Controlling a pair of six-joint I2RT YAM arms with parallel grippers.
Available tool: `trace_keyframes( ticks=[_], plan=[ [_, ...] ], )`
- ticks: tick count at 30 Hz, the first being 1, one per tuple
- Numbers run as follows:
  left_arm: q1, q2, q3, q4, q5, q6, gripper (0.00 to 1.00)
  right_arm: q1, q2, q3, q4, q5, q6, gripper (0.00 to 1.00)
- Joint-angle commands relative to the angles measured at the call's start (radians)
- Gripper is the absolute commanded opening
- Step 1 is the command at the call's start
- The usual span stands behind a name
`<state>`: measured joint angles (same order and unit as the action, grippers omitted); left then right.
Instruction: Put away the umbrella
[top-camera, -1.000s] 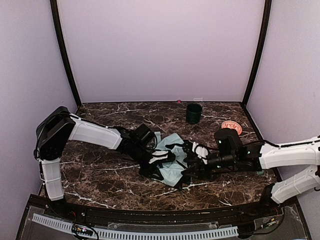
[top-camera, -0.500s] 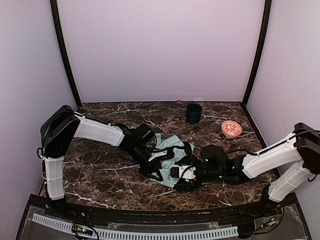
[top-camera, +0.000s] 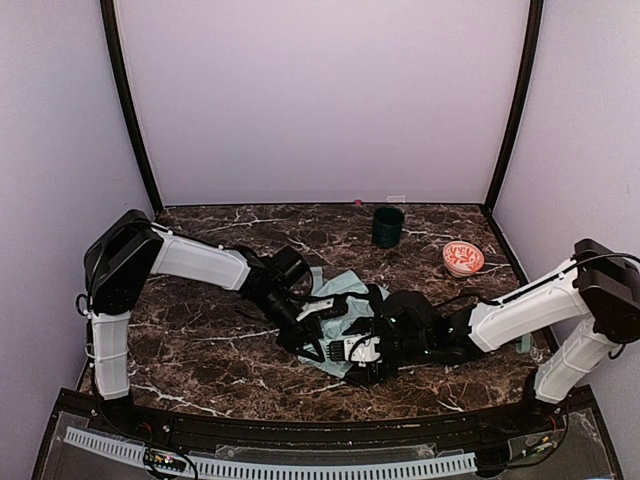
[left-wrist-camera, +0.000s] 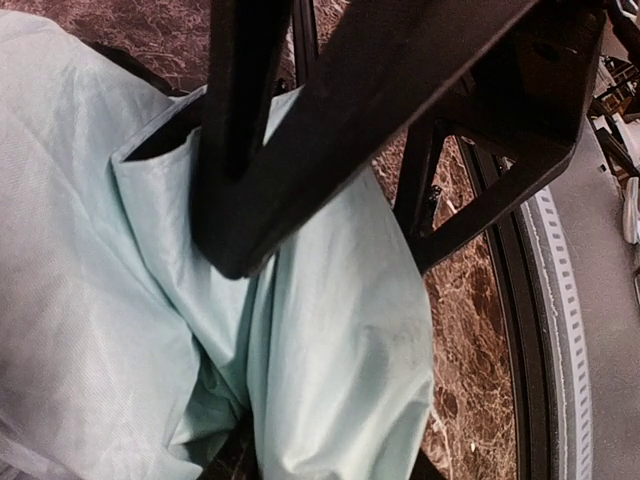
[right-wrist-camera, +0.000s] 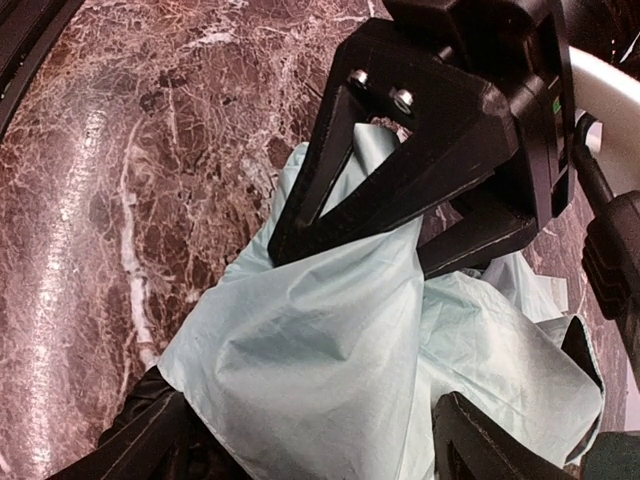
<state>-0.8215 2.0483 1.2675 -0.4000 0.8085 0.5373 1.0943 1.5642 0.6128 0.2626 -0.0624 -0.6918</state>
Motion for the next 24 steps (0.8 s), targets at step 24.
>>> trace_keyframes(
  ticks=[24],
  plan=[
    [0.016, 0.078, -0.067, -0.191, -0.084, -0.051, 0.33, 0.096, 0.063, -0.006, -0.010, 0.291, 0.071, 0.97]
  ],
)
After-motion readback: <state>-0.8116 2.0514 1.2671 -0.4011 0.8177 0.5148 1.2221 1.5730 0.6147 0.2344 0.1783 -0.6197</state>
